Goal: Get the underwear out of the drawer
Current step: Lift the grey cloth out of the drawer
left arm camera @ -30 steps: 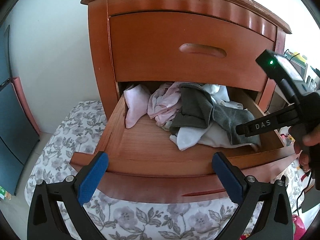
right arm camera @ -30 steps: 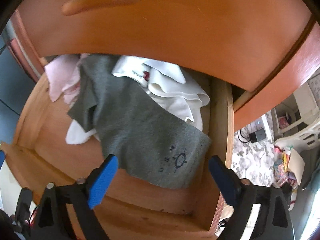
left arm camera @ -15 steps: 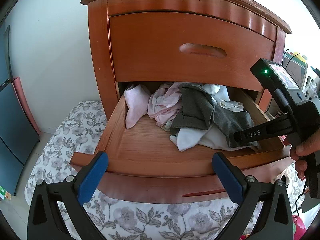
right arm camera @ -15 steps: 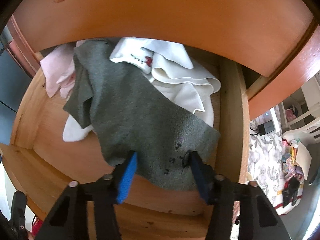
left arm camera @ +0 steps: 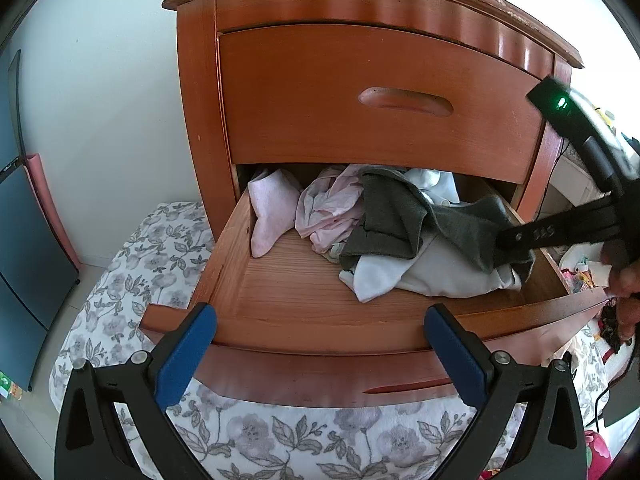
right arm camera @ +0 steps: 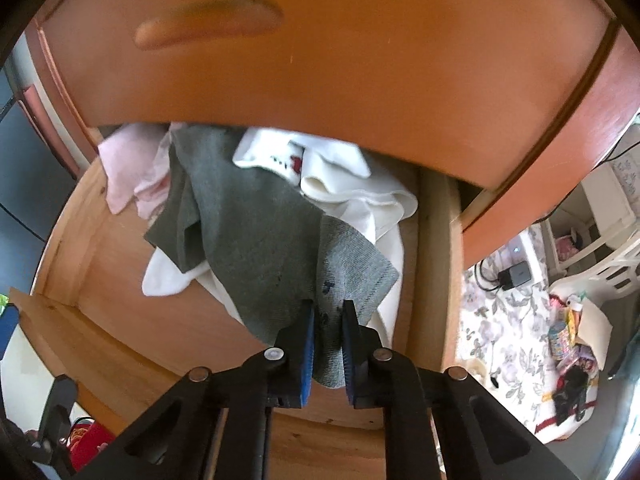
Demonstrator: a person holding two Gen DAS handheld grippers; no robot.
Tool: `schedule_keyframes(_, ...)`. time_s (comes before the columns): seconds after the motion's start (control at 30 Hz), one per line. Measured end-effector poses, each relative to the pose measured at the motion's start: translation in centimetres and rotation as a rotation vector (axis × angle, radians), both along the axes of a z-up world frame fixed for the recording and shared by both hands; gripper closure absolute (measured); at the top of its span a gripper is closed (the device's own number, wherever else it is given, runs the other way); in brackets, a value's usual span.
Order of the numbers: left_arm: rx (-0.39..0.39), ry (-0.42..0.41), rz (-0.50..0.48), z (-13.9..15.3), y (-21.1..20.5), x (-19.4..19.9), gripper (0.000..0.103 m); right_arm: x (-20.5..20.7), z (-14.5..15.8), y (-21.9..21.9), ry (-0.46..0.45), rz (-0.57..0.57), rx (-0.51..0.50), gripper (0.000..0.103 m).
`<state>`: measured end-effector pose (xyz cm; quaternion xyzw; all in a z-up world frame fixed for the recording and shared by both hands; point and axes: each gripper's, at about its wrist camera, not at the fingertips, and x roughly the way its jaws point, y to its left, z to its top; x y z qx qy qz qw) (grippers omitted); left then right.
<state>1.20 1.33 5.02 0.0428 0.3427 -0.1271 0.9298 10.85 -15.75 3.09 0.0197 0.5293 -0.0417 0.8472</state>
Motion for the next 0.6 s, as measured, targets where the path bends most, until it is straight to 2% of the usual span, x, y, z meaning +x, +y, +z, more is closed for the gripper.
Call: schedule_keyframes(0.6, 0.002, 0.000, 0.000, 0.0, 0.1, 0.0, 0.000, -3.5, 9.6, -0.4, -0.228, -0.019, -0.004, 0.090)
